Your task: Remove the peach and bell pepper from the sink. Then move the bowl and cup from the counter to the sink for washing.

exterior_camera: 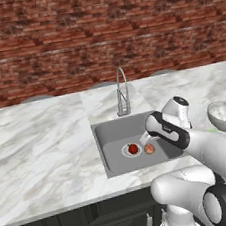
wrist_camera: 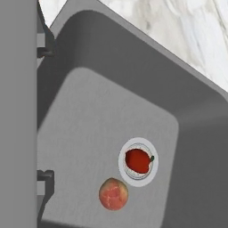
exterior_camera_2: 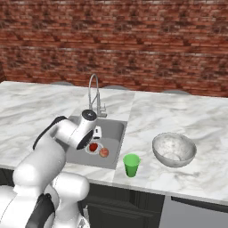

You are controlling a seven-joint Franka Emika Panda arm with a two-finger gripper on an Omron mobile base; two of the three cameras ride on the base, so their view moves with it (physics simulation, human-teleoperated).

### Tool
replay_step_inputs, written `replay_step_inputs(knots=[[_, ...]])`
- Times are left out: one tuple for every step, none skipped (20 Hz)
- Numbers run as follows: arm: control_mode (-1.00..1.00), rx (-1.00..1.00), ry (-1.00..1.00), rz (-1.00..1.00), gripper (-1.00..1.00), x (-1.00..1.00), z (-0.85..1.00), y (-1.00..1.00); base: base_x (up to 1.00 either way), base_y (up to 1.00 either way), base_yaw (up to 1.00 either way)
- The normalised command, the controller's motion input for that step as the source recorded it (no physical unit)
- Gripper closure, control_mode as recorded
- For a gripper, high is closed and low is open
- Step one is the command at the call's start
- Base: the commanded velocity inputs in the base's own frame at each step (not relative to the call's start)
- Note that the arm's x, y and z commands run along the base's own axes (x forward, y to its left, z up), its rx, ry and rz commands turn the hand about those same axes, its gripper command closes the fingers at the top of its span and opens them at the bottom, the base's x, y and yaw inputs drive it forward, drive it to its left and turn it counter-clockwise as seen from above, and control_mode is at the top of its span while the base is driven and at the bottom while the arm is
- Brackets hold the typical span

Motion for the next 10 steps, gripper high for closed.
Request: replay_step_inputs(knots=[[-1.0,0.0,0.0,0.0,-1.0,0.19,-0.22,0.1,0.0,0.0,0.0],[-1.0,0.0,0.0,0.0,-1.0,0.19,-0.2,0.09,0.0,0.0,0.0],[-1.0,0.0,0.0,0.0,-1.0,0.18,-0.2,0.09,0.0,0.0,0.0],[-1.0,0.0,0.0,0.0,-1.0,0.18,-0.19,0.09,0.0,0.0,0.0],[-1.0,0.0,0.0,0.0,-1.0,0.19,-0.19,0.1,0.0,0.0,0.0],[-1.0,0.0,0.0,0.0,-1.0,0.19,-0.19,0.09,0.0,0.0,0.0],[-1.0,0.0,0.0,0.0,-1.0,0.19,-0.18,0.06,0.0,0.0,0.0],[-1.0,0.0,0.0,0.0,-1.0,0.18,-0.19,0.04,0.0,0.0,0.0],[-1.0,0.0,0.0,0.0,-1.0,0.17,-0.18,0.0,0.0,0.0,0.0],[-1.0,0.0,0.0,0.0,-1.0,0.17,-0.18,0.0,0.0,0.0,0.0]])
